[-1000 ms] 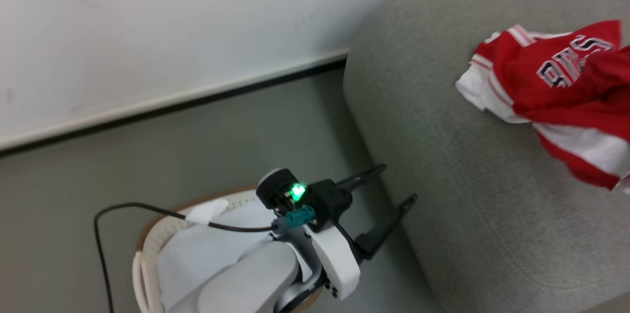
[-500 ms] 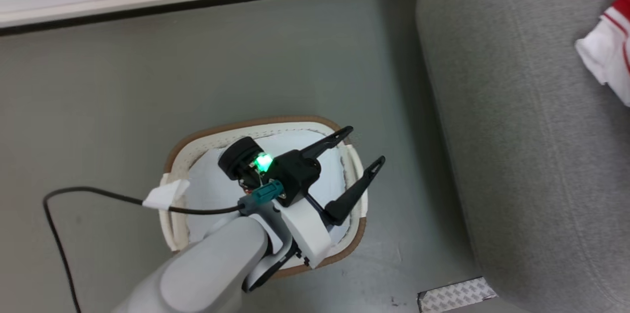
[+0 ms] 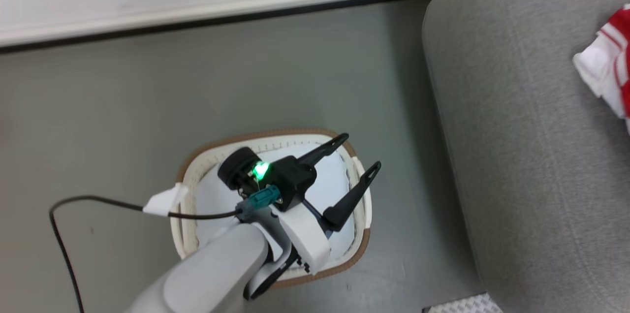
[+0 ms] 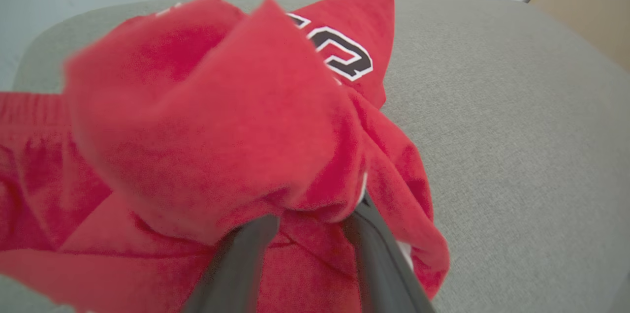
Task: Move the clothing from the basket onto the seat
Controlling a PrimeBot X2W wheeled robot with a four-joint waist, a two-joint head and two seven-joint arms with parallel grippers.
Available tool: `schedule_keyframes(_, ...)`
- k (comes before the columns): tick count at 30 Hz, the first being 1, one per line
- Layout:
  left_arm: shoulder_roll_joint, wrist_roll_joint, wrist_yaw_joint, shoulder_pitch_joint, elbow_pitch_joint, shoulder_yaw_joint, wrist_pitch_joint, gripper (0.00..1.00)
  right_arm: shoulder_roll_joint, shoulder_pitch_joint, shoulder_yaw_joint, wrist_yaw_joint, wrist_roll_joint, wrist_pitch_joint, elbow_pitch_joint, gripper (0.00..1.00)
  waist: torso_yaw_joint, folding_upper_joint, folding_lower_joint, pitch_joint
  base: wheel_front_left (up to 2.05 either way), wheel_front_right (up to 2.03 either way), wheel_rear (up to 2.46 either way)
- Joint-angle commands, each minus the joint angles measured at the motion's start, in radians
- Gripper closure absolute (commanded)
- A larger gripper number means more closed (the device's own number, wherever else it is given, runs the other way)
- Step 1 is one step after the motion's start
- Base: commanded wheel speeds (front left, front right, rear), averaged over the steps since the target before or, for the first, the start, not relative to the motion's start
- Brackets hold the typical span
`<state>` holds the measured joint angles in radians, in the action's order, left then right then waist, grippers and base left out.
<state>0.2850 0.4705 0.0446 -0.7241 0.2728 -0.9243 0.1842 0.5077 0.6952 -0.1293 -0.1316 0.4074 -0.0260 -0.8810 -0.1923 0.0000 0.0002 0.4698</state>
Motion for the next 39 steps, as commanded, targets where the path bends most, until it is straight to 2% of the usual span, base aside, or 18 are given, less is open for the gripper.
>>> schedule_keyframes(1,-0.003,0.02,0.002,0.016,0.006,-0.002,0.007,0.0,0.007,-0.001,0.007,0.002,0.006,0.005,-0.008,0.0,-0.009,0.0,-0.0002,-0.034,0.0,0.0,0.0)
schedule_keyframes(6,-0.019,0.037,-0.002,0.052,0.05,0.0,0.031,0.0,0.025,-0.048,0.062,0.002,0.017,0.065,-0.017,0.0,-0.022,0.0,-0.0002,-0.146,0.0,0.0,0.0)
schedule_keyframes(10,-0.037,0.066,-0.011,0.097,0.082,0.006,0.05,0.0,0.066,-0.097,0.116,0.002,0.014,0.116,0.039,0.0,-0.026,0.0,-0.0002,-0.248,0.0,0.0,0.0)
schedule_keyframes(14,-0.048,0.094,-0.023,0.148,0.11,0.027,0.064,0.0,0.095,-0.162,0.159,0.002,0.04,0.161,0.158,0.0,-0.02,0.0,-0.0002,-0.347,0.0,0.0,0.0)
schedule_keyframes(20,-0.043,0.118,-0.055,0.209,0.117,0.075,0.077,0.0,0.117,-0.261,0.163,0.002,0.091,0.215,0.435,0.0,0.012,0.0,-0.0002,-0.446,0.0,0.0,0.0)
schedule_keyframes(23,-0.033,0.135,-0.068,0.23,0.11,0.114,0.079,0.0,0.079,-0.302,0.119,0.002,0.105,0.206,0.549,0.0,0.033,0.0,-0.0002,-0.474,0.0,0.0,0.0)
schedule_keyframes(27,-0.015,0.141,-0.109,0.245,0.11,0.184,0.08,0.0,-0.007,-0.351,0.096,0.002,0.109,0.146,0.64,0.0,0.079,0.0,-0.0002,-0.493,0.0,0.0,0.0)
schedule_keyframes(30,0.008,0.139,-0.133,0.265,0.093,0.257,0.08,0.0,-0.078,-0.392,0.123,0.002,0.13,0.118,0.681,0.0,0.109,0.0,-0.0002,-0.504,0.0,0.0,0.0)
schedule_keyframes(34,0.025,0.104,-0.171,0.322,0.037,0.393,0.08,0.0,-0.14,-0.437,0.166,0.002,0.12,0.076,0.721,0.0,0.139,0.0,-0.0002,-0.509,0.0,0.0,0.0)
schedule_keyframes(39,0.017,0.049,-0.167,0.432,-0.03,0.551,0.08,0.0,-0.22,-0.493,0.176,0.002,0.082,-0.017,0.724,0.0,0.166,0.0,-0.0002,-0.51,0.0,0.0,0.0)
